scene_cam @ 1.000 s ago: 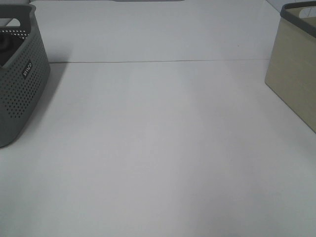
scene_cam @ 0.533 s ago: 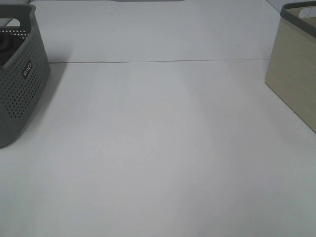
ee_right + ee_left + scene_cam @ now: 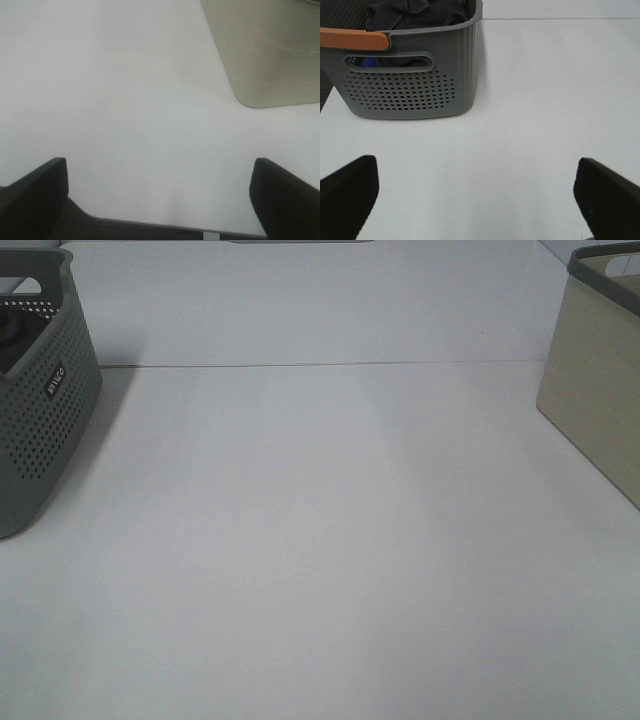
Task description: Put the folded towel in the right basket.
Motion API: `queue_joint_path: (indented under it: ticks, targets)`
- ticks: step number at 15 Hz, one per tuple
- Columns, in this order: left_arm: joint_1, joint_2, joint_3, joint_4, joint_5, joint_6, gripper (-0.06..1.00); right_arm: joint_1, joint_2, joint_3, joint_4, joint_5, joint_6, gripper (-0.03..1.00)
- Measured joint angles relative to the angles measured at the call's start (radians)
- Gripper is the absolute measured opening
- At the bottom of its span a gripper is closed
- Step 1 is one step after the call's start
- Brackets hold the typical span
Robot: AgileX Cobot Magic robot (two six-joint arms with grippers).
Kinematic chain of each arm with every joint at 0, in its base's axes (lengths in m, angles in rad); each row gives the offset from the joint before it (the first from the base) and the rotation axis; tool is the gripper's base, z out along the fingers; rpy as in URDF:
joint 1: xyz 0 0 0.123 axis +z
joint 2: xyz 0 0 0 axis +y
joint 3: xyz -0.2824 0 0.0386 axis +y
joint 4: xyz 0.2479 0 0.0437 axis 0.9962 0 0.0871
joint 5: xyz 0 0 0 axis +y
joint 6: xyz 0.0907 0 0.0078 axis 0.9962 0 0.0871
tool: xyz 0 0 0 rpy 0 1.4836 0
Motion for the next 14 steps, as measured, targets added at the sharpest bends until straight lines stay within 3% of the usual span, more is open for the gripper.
queue_joint_path:
  ticks: [6, 14]
  targets:
    - [0.000, 0.000, 0.000, 0.000, 0.000, 0.000, 0.99, -0.051, 0.000, 0.000, 0.002, -0.005, 0.000, 0.94]
    - [0.000, 0.000, 0.000, 0.000, 0.000, 0.000, 0.99, -0.051, 0.000, 0.000, 0.003, -0.007, 0.000, 0.94]
